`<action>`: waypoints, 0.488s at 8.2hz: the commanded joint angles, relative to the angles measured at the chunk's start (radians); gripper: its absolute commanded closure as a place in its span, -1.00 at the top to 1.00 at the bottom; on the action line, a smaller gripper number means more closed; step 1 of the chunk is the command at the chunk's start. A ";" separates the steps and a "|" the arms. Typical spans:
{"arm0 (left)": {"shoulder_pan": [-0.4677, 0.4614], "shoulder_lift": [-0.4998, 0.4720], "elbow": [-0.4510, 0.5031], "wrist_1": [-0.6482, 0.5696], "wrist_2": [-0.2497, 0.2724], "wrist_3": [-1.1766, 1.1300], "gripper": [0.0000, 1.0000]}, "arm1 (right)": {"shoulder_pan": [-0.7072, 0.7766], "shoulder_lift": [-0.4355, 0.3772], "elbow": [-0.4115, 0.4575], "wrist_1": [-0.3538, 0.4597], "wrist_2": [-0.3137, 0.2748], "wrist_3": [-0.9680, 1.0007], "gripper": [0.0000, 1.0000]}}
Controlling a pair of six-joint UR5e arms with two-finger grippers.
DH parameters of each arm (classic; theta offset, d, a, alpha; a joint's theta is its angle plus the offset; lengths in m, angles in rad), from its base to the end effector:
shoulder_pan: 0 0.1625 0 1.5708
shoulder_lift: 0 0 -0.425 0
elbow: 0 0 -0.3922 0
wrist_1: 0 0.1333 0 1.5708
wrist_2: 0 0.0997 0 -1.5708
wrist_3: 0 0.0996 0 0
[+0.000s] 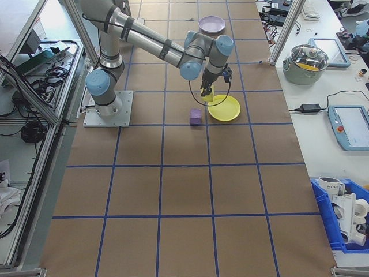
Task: Sort blocks by color into plates
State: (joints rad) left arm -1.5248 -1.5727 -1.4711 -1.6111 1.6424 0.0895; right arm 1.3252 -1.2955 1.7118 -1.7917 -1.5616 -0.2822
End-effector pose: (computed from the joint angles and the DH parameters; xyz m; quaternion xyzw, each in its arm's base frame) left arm -0.1032 -0.5017 0.5323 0.0207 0.9987 -0.0262 0.0376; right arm -0.0042 -0.5687 0.2958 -0.0178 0.9951 0.0930 0.0299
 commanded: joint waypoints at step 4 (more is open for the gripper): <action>-0.002 0.013 0.002 -0.003 -0.001 0.001 1.00 | 0.038 0.214 -0.169 -0.074 -0.012 -0.008 0.83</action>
State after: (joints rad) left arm -1.5263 -1.5712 -1.4703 -1.6126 1.6422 0.0896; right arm 1.3541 -1.0975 1.5507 -1.8512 -1.5654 -0.2840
